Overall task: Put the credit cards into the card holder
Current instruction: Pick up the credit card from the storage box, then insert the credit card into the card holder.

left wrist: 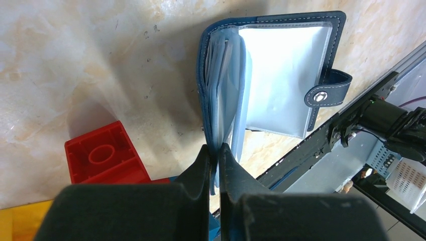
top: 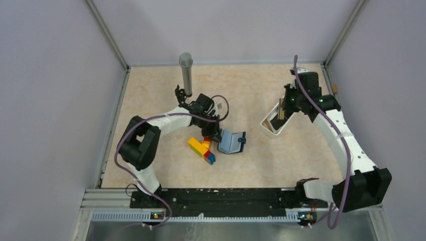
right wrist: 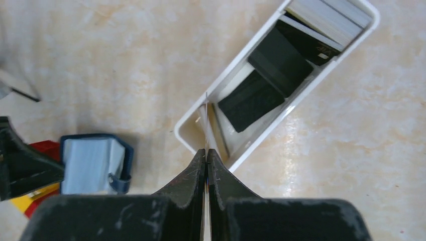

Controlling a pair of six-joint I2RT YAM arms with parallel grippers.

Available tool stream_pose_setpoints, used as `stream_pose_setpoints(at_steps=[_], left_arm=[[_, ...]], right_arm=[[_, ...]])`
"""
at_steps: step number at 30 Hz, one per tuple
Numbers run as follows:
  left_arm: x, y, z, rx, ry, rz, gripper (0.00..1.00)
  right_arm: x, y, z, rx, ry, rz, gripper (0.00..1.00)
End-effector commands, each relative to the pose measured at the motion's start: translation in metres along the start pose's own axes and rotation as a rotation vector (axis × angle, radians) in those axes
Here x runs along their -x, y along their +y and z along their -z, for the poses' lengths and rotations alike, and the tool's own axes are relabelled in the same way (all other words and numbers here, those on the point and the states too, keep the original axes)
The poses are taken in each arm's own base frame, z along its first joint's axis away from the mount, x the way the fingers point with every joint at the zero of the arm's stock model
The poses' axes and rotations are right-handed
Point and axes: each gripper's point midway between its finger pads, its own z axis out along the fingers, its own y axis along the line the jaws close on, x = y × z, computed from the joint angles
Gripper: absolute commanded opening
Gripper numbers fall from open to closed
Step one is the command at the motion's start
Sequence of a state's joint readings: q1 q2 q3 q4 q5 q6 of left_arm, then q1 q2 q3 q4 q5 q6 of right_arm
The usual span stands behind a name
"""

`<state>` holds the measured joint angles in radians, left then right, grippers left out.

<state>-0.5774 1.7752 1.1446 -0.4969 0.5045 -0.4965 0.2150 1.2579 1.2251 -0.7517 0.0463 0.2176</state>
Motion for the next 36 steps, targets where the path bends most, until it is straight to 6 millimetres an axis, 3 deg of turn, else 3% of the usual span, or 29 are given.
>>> stream_pose_setpoints(at_steps=[1, 6, 10, 15, 19, 24, 27, 36], left_arm=[[0.013, -0.016, 0.017, -0.027, -0.07, -0.029, 0.0], [0.012, -0.014, 0.015, -0.018, -0.074, -0.02, 0.0], [0.002, -0.004, 0.004, -0.009, -0.046, 0.017, 0.0], [0.0, -0.001, -0.001, -0.02, -0.052, 0.04, 0.01], [0.0, -0.003, -0.004, -0.038, -0.059, 0.05, 0.02], [0.001, -0.002, -0.006, -0.043, -0.063, 0.051, 0.07], [0.001, -0.003, -0.006, -0.049, -0.069, 0.047, 0.16], [0.002, -0.015, 0.001, -0.113, -0.103, 0.016, 0.45]], right_arm=[[0.001, 0.054, 0.02, 0.232, -0.028, -0.074, 0.0], [-0.012, 0.121, 0.026, 0.472, -0.06, -0.171, 0.0], [-0.039, 0.166, 0.018, 0.601, -0.018, -0.244, 0.0], [-0.075, 0.201, -0.006, 0.647, 0.062, -0.272, 0.0], [-0.102, 0.203, -0.032, 0.63, 0.113, -0.314, 0.0], [-0.141, 0.183, -0.061, 0.529, 0.176, -0.337, 0.0], [-0.161, 0.174, -0.07, 0.492, 0.207, -0.347, 0.0], [-0.177, 0.172, -0.077, 0.502, 0.224, -0.388, 0.0]])
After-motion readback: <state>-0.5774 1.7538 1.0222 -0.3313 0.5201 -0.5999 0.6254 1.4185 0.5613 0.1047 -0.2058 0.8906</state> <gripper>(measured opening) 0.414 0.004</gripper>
